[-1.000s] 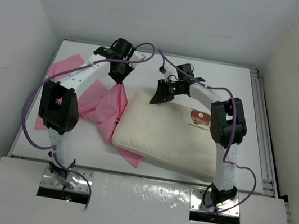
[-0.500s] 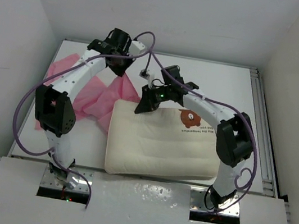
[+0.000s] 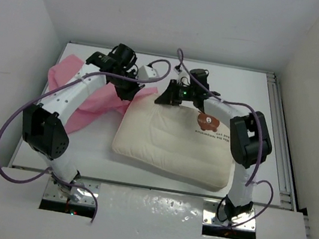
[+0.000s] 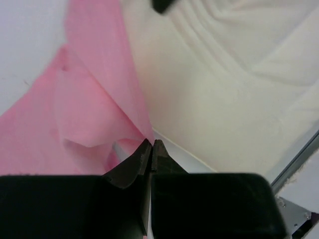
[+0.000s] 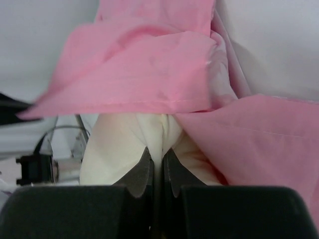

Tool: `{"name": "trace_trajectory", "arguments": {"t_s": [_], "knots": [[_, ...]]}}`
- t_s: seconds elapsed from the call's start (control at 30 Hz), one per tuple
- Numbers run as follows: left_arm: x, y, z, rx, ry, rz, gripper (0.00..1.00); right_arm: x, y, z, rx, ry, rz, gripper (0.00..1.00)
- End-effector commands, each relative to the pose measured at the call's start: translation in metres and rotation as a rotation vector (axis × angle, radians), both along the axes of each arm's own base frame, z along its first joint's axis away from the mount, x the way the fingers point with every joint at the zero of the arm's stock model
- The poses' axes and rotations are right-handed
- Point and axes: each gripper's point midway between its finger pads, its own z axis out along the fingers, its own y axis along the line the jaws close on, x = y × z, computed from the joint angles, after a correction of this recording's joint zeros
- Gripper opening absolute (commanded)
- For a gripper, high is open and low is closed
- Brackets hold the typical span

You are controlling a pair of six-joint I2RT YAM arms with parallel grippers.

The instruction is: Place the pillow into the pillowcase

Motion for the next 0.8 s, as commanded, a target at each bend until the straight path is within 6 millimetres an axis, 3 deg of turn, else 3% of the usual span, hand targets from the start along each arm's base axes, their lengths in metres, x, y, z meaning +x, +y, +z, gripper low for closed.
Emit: {"name": "trace_trajectory", "arguments": {"t_s": [0.0,0.03,0.1,0.17,0.27,0.33,0.43,0.53,0.63,0.77], "knots": [[-0.019,-0.004,0.005,0.004,-0.005,-0.102,0.00,0.040,0.001,0.045,0.165,-0.080,-0.096,0.00],[-0.017,-0.003,0.005,0.008,-0.013,-0.089,0.00,0.035,0.001,0.043,0.191,-0.038,-0.098,0.00],[-0.003,0.007,0.008,0.046,-0.070,-0.042,0.00,0.030,-0.001,0.068,0.266,-0.102,-0.056,0.00],[0.016,0.028,0.010,0.112,-0.129,0.079,0.00,0.018,-0.002,0.071,0.269,-0.124,-0.014,0.00],[0.057,0.054,0.035,0.160,-0.294,0.298,0.00,-0.003,-0.005,0.079,0.234,-0.188,0.075,0.00],[0.069,0.063,0.055,0.165,-0.350,0.383,0.00,-0.014,-0.011,0.083,0.213,-0.186,0.094,0.00],[0.068,0.052,0.082,0.114,-0.371,0.344,0.00,-0.012,-0.025,0.086,0.192,-0.207,0.059,0.00],[0.050,0.041,0.090,0.122,-0.342,0.263,0.00,0.006,-0.045,0.089,0.197,-0.194,-0.013,0.00],[0.030,0.027,0.084,0.135,-0.307,0.132,0.00,0.019,-0.051,0.093,0.203,-0.205,-0.061,0.00],[0.005,0.018,0.056,0.170,-0.224,0.045,0.00,0.035,-0.047,0.072,0.158,-0.153,-0.076,0.00]]}}
